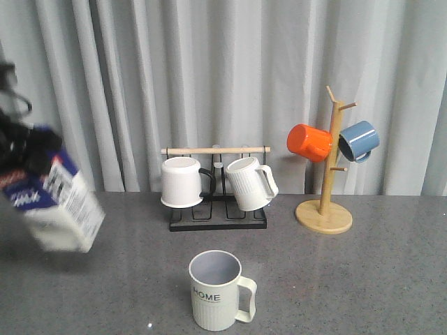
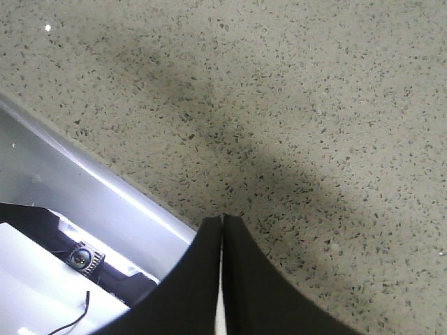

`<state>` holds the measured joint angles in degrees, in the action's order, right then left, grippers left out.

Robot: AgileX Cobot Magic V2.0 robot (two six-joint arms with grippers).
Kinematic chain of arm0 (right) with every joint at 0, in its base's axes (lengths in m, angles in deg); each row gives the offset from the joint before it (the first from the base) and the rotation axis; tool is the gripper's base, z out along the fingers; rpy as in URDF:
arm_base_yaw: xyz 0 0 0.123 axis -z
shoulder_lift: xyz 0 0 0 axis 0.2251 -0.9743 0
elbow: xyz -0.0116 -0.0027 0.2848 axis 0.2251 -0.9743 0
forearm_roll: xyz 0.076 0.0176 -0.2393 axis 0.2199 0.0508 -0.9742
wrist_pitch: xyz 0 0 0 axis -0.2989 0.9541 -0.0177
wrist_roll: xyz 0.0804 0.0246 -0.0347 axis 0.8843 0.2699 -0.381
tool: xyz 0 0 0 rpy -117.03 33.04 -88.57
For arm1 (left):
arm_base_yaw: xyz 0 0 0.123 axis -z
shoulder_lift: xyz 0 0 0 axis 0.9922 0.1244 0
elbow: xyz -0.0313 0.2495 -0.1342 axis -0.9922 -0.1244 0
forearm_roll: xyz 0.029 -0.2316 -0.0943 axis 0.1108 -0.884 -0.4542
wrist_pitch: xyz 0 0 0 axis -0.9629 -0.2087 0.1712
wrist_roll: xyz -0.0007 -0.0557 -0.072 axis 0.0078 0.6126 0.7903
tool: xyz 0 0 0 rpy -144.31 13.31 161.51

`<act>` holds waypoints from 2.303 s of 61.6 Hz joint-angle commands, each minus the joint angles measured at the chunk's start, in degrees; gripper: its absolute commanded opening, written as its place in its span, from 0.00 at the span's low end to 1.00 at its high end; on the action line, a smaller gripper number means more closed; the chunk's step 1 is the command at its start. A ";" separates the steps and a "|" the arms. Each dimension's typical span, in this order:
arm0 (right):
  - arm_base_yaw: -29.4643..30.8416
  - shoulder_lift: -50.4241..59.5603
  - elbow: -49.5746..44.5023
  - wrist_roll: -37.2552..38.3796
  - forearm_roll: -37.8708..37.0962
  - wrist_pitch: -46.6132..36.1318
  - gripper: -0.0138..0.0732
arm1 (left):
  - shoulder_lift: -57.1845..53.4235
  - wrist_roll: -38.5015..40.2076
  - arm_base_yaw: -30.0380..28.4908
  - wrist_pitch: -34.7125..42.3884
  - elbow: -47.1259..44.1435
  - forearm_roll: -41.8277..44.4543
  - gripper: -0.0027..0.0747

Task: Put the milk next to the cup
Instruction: 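Lift the milk carton with the left gripper and carry it toward the mug, then lower the milk carton onto the table beside the white mug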

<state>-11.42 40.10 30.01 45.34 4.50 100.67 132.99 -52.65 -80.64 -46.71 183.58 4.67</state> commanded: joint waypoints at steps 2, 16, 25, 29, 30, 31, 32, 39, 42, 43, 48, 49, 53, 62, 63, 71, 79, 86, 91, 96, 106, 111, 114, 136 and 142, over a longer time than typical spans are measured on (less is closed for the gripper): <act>0.33 0.15 1.34 -0.09 0.00 -2.93 0.15 | -2.42 -2.80 0.21 1.60 7.06 -11.86 0.09; 0.33 0.15 1.34 -0.09 0.00 -2.98 0.15 | 0.46 -6.68 2.33 5.25 9.92 -24.59 0.09; 0.33 0.15 1.34 -0.09 0.00 -2.98 0.15 | 4.23 -6.59 4.80 3.57 9.92 -21.67 0.09; 0.33 0.15 1.34 -0.09 0.00 -2.98 0.15 | 5.59 -5.92 5.37 1.83 9.92 -19.49 0.09; 0.33 0.15 1.34 -0.09 0.00 -2.98 0.15 | 5.97 -5.45 5.37 1.56 9.92 -19.05 0.09; 0.33 0.15 1.34 -0.09 0.00 -2.98 0.15 | 6.25 -4.96 5.37 1.30 9.92 -18.52 0.09; 0.33 0.15 1.34 -0.09 0.00 -2.98 0.15 | 6.51 -4.58 5.37 1.14 9.92 -18.34 0.09; 0.33 0.15 1.34 -0.09 0.00 -2.98 0.15 | 7.88 -3.11 5.37 1.07 9.92 -18.34 0.09; 0.33 0.15 1.34 -0.09 0.00 -2.98 0.15 | 8.34 -3.11 5.37 1.07 9.92 -18.34 0.09; 0.33 0.15 1.34 -0.09 0.00 -2.98 0.15 | 8.57 -3.11 5.37 1.07 9.92 -18.34 0.09; 0.33 0.15 1.34 -0.09 0.00 -2.98 0.15 | 9.57 -3.03 5.79 1.07 9.85 -18.01 0.09; 0.33 0.15 1.34 -0.09 0.00 -2.98 0.15 | 9.57 -2.89 5.87 1.07 9.78 -17.70 0.09; 0.33 0.15 1.34 -0.09 0.00 -2.98 0.15 | 10.45 -2.33 6.35 1.07 9.64 -15.70 0.09; 0.33 0.15 1.34 -0.09 0.00 -2.98 0.15 | 12.21 -2.04 7.83 1.07 9.64 -13.03 0.09; 0.33 0.15 1.34 -0.09 0.00 -3.05 0.15 | 12.32 -2.04 7.99 1.07 9.64 -13.02 0.09; 0.33 0.15 1.34 -0.09 0.00 -3.22 0.15 | 13.46 -2.04 9.45 1.07 9.71 -12.27 0.09; 0.33 0.15 1.34 -0.09 0.00 -3.22 0.15 | 14.41 -1.97 10.64 1.03 9.71 -8.32 0.09; 0.33 0.15 1.34 -0.09 0.00 -3.22 0.15 | 14.88 -1.49 11.07 1.03 9.71 -7.51 0.09; 0.33 0.15 1.34 -0.09 0.00 -3.22 0.15 | 15.18 -1.49 11.07 1.03 9.71 -7.38 0.09; 0.33 0.15 1.34 -0.09 0.00 -3.22 0.15 | 15.63 -1.49 11.07 1.03 9.71 -6.66 0.09; 0.33 0.15 1.34 -0.09 0.00 -3.22 0.15 | 16.24 -1.49 11.07 1.03 9.66 -6.58 0.09; 0.33 0.15 1.34 -0.09 0.00 -3.22 0.15 | 16.25 -1.49 11.07 1.03 9.66 -6.58 0.10; 0.33 0.15 1.34 -0.09 0.00 -3.35 0.15 | 16.30 -1.56 11.07 1.03 9.66 -6.58 0.10; 0.33 0.15 1.34 -0.09 0.00 -3.30 0.15 | 16.30 -1.56 11.07 1.03 9.66 -7.33 0.23; 0.33 0.15 1.34 -0.09 0.00 -3.19 0.15 | 16.25 -1.61 11.07 1.03 9.66 -8.25 0.33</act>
<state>-11.42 40.10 30.01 45.37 4.50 100.57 152.41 -54.71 -69.73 -46.77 191.72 -1.23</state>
